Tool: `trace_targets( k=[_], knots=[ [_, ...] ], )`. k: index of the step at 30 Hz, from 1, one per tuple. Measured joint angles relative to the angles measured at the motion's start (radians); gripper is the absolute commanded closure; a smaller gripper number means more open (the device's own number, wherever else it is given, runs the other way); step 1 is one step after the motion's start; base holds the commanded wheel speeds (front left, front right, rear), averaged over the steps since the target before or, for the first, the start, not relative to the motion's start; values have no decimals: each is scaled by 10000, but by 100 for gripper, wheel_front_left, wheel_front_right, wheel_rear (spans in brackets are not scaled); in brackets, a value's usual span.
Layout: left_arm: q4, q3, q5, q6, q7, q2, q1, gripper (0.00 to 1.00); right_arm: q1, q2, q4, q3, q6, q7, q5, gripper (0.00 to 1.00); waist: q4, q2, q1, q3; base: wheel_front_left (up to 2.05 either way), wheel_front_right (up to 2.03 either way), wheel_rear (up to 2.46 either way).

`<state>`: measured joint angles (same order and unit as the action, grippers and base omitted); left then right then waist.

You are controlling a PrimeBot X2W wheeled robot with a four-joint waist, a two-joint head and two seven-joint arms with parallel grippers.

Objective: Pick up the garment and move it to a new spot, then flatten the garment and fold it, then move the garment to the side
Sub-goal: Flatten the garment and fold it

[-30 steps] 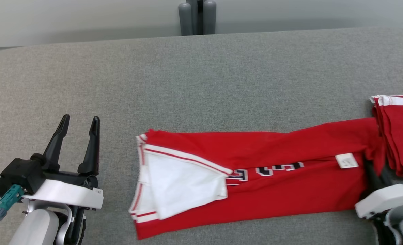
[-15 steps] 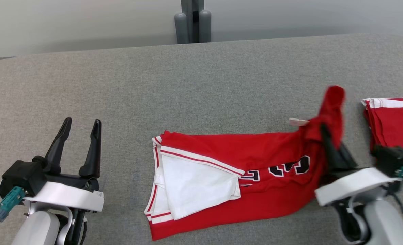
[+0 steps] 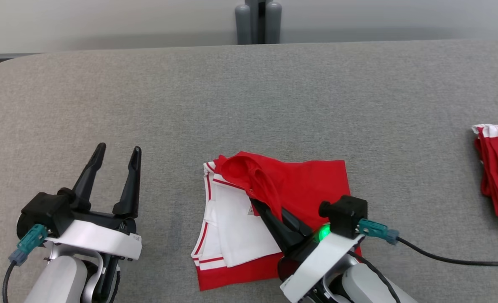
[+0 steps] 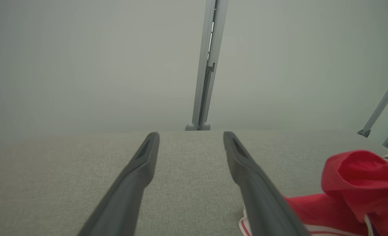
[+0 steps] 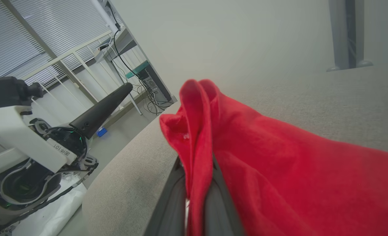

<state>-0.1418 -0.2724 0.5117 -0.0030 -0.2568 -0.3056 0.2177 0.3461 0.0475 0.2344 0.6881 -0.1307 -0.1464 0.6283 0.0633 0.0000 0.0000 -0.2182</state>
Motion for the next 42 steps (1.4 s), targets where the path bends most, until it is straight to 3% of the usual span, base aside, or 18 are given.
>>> trace_targets(
  k=[10, 12, 13, 19, 24, 31, 42],
  knots=[
    [-267, -318, -13, -107, 27, 136, 209, 0, 1452, 13, 2382, 1722, 2, -943, 1595, 100, 362, 0, 0, -215, 0, 0, 0],
    [-284, -341, -13, -109, 29, 136, 239, 0, 1549, 15, 2468, 1918, 0, -1012, 1749, 44, 370, 0, 0, -235, 0, 0, 0],
    [-299, -366, -13, -140, 58, 148, 287, 0, 1665, 12, 2566, 2094, 0, -1024, 1914, 0, 374, 0, 0, -254, 0, 0, 0],
    [-376, -389, -19, -142, 56, 125, 358, 0, 2097, 6, 2219, 3233, 0, -1118, 2606, 0, 273, 0, 0, -301, 0, 0, 0],
    [-447, -387, -29, -142, 54, 109, 360, 0, 2216, 0, 1515, 3062, 0, -1141, 2625, 0, 138, 0, 0, -227, 0, 0, 0],
    [-328, -136, -35, -27, 4, 75, 310, 0, 1502, 2, 495, -380, 2, -1152, 637, 0, -84, 0, 0, -43, 0, 0, 0],
    [86, 278, -117, 311, -19, 10, -236, 0, -459, 926, -556, -5173, 0, -1001, -2313, 0, -356, 0, 0, 437, 0, 0, 0]
  ],
)
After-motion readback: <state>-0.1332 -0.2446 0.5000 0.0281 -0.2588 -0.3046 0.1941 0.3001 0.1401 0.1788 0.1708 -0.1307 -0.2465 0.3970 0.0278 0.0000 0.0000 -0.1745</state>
